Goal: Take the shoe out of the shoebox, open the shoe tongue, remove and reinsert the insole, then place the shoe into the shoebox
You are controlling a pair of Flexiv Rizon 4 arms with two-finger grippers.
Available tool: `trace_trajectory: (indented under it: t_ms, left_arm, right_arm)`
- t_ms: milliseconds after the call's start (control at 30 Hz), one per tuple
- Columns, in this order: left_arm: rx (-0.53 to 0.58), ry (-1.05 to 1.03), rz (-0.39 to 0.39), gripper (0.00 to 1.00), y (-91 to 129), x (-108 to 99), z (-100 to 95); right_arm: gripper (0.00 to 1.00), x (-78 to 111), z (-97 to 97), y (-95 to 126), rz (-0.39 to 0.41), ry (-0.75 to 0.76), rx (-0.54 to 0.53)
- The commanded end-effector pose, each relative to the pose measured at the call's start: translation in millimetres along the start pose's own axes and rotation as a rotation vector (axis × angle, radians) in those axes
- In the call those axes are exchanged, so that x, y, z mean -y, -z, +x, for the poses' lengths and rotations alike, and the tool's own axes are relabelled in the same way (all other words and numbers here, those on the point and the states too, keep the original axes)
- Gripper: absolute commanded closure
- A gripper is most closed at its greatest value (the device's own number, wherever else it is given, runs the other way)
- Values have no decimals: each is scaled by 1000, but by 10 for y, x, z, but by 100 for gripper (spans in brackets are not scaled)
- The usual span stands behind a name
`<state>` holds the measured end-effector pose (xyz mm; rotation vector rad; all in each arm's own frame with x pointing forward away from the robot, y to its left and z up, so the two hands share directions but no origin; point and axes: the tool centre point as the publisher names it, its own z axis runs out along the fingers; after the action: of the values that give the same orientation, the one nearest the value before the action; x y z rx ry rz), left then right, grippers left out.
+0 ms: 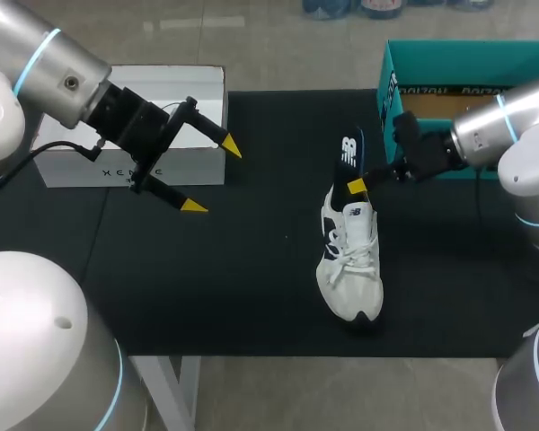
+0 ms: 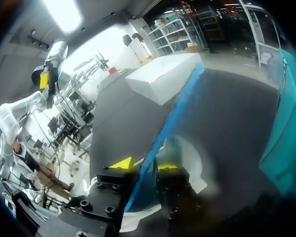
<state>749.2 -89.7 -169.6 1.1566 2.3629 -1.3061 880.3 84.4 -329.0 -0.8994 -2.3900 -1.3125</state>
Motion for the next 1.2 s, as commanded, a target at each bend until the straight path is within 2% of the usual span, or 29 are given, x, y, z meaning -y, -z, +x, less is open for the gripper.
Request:
trace_trajectory:
  t_ms: [33, 333, 467, 700, 833, 867, 900, 933, 967, 1200]
  left_arm:
    - [-3, 0, -2, 0, 7, 2, 0]
    - [-3, 0, -2, 0, 7, 2, 0]
    - [-3, 0, -2, 0, 7, 2, 0]
    - [-3, 0, -2, 0, 7, 2, 0]
    - [-3, 0, -2, 0, 7, 2, 0]
    - [-3, 0, -2, 0, 7, 2, 0]
    - [-3, 0, -2, 0, 7, 2, 0]
    - [-3, 0, -2, 0, 7, 2, 0]
    - [-3, 0, -2, 0, 7, 2, 0]
    - [-3, 0, -2, 0, 7, 2, 0]
  right_arm:
    - [100, 8, 14, -8, 0, -1, 6]
    - [100, 52, 33, -15, 0, -11, 0]
    - [100, 180, 97, -46, 14, -34, -14]
    - [100, 519, 208, -119, 34, -86, -36]
    - [100, 585, 267, -164, 40, -99, -41]
    - [85, 579, 254, -175, 42, -104, -39]
    - [62, 571, 247, -178, 43, -106, -36]
    - [24, 525, 244, -173, 40, -102, -32]
    - [0, 485, 231, -166, 36, -95, -25]
    - [0, 173, 124, -73, 7, -48, 11]
